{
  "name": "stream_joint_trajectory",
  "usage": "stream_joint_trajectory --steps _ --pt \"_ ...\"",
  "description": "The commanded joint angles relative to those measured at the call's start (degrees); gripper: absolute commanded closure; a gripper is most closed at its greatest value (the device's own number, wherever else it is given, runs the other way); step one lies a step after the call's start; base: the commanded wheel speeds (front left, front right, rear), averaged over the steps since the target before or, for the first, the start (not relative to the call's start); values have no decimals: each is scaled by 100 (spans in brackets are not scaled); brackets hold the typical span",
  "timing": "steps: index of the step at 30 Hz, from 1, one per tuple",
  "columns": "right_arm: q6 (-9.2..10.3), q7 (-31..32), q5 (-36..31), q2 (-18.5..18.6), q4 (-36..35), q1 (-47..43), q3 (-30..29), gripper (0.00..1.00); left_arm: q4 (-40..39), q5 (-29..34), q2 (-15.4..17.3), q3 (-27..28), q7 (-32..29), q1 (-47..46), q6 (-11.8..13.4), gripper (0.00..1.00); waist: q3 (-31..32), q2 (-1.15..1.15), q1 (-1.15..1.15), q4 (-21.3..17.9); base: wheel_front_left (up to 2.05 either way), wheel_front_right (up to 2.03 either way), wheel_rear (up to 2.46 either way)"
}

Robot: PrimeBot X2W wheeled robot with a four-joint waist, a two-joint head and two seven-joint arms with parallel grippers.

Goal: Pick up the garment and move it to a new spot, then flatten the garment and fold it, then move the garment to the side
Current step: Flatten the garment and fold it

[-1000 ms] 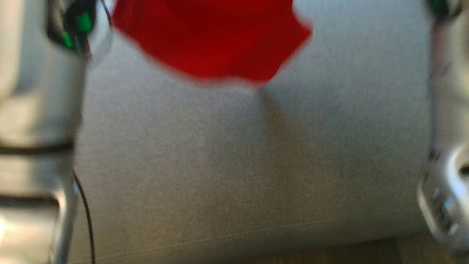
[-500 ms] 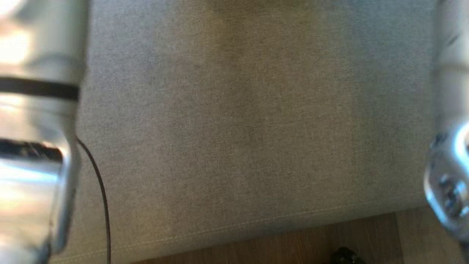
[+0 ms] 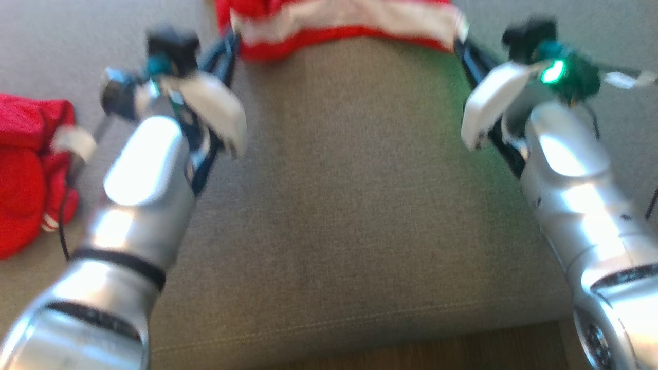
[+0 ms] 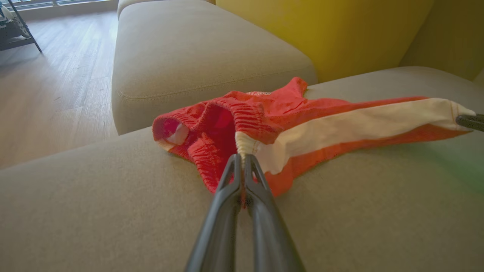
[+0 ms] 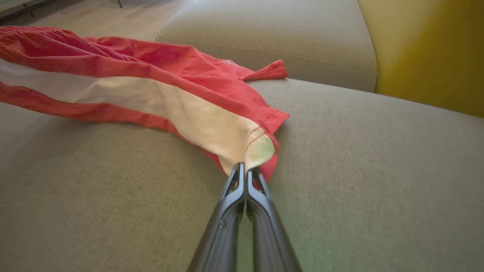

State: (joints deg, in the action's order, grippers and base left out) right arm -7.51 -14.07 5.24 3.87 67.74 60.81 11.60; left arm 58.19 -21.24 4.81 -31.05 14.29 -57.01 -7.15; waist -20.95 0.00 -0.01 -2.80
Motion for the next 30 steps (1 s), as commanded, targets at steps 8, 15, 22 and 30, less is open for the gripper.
stream_joint_trajectory --steps 8,15,22,30 --pt "2 127 -56 88 307 -528 451 100 -753 144 513 -343 70 1038 -33 100 832 0 1 112 0 0 0" --pt "2 558 345 191 403 -1001 988 100 -868 292 574 -606 70 1760 -21 100 1269 0 1 78 0 0 0" --pt "2 1026 839 651 204 -1390 1609 100 -898 291 539 -742 71 2302 105 100 1604 0 1 50 0 0 0" --pt "2 1836 1855 1402 -784 -2008 2608 100 -1106 152 575 -911 -142 2880 80 100 1965 0 1 76 0 0 0"
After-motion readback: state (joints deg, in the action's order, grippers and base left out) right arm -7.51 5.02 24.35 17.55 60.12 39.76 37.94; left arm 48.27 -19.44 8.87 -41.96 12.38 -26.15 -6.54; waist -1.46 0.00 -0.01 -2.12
